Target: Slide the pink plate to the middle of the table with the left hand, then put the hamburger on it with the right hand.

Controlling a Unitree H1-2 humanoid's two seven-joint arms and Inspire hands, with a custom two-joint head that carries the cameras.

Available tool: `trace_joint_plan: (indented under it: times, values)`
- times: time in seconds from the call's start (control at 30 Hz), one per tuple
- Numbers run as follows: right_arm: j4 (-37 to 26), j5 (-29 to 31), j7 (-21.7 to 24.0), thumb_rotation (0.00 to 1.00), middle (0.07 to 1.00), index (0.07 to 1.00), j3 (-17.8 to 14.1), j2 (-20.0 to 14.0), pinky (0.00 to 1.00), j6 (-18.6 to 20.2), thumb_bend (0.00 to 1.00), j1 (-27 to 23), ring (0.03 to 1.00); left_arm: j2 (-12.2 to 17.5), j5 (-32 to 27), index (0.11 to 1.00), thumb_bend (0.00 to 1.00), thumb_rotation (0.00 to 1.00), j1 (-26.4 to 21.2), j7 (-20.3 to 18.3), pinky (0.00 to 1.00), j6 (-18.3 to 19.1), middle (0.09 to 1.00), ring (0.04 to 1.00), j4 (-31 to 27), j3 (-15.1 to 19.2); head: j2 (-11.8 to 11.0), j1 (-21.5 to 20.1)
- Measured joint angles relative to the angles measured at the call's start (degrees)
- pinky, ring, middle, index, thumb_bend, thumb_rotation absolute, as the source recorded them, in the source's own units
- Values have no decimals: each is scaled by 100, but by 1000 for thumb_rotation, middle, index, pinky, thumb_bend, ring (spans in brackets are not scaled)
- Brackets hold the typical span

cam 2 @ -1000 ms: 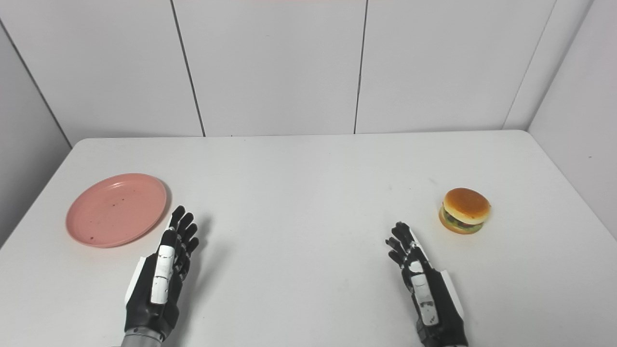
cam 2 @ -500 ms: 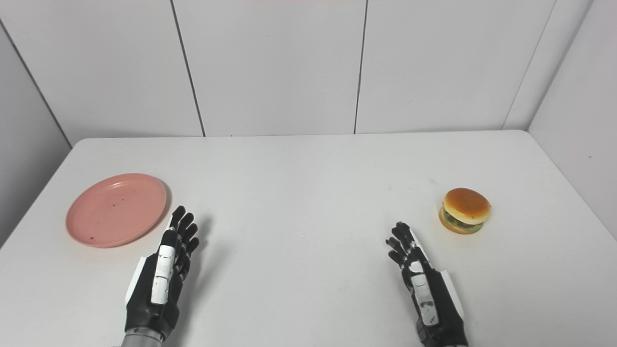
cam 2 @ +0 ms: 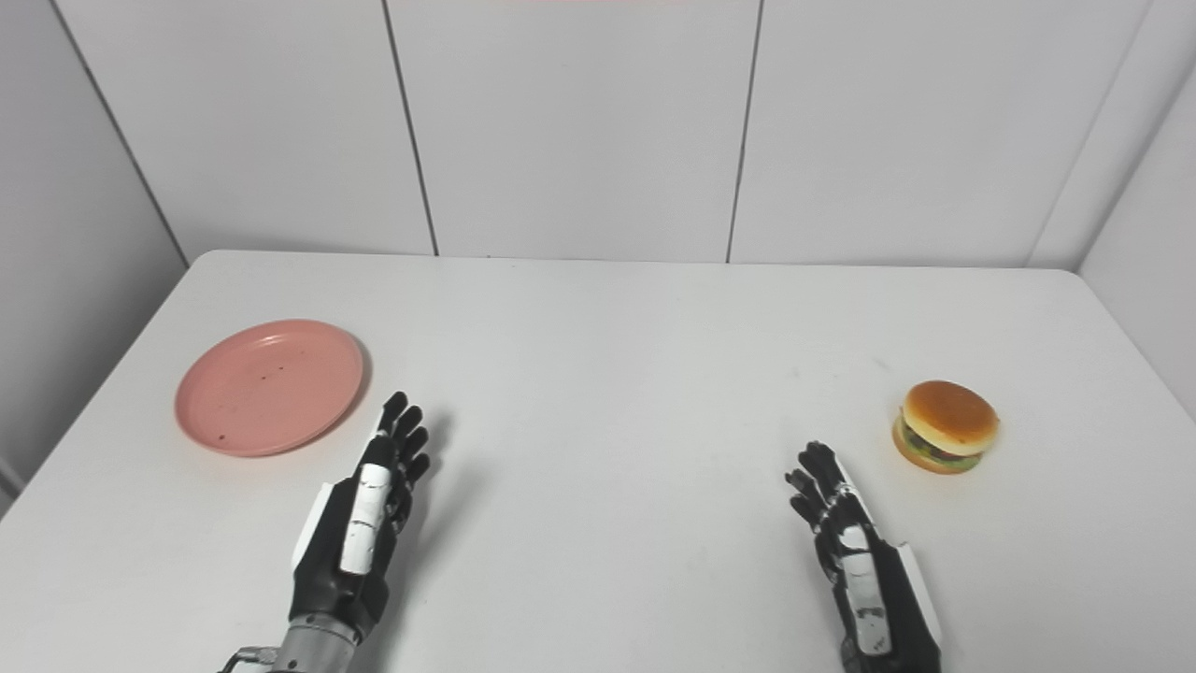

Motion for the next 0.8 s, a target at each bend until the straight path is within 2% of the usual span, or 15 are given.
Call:
trace_joint_plan:
  times: [0.13,0.2,0.27,0.43,0.63,0.8]
  values:
    - [246,153,178,1000,949,936,-92,-330,956,-266,927,-52,939,-53,161,997,823,922,0,152,1000,-2,1000,988,139,-192,-167,193]
    - [365,246,195,1000,957,938,-141,-410,962,-377,923,-77,945,-73,234,1000,818,941,1,220,1000,-4,1000,992,214,-248,-324,368]
    - [494,329,278,1000,960,939,-153,-474,965,-511,921,-114,948,-95,323,1000,821,948,1,281,1000,-12,1000,993,264,-353,-369,413]
    - [647,450,372,1000,969,949,-154,-505,978,-722,912,-171,956,-128,340,1000,755,968,0,400,1000,-138,1000,997,383,-446,-492,483]
    - [797,487,447,1000,961,949,-150,-513,973,-969,908,-192,949,-131,341,1000,758,958,0,414,1000,-464,1000,996,591,-464,-729,457]
    - [830,482,446,1000,959,940,-139,-509,973,-1039,895,-193,944,-130,336,1000,762,959,1,412,1000,-560,1000,1000,651,-455,-852,431]
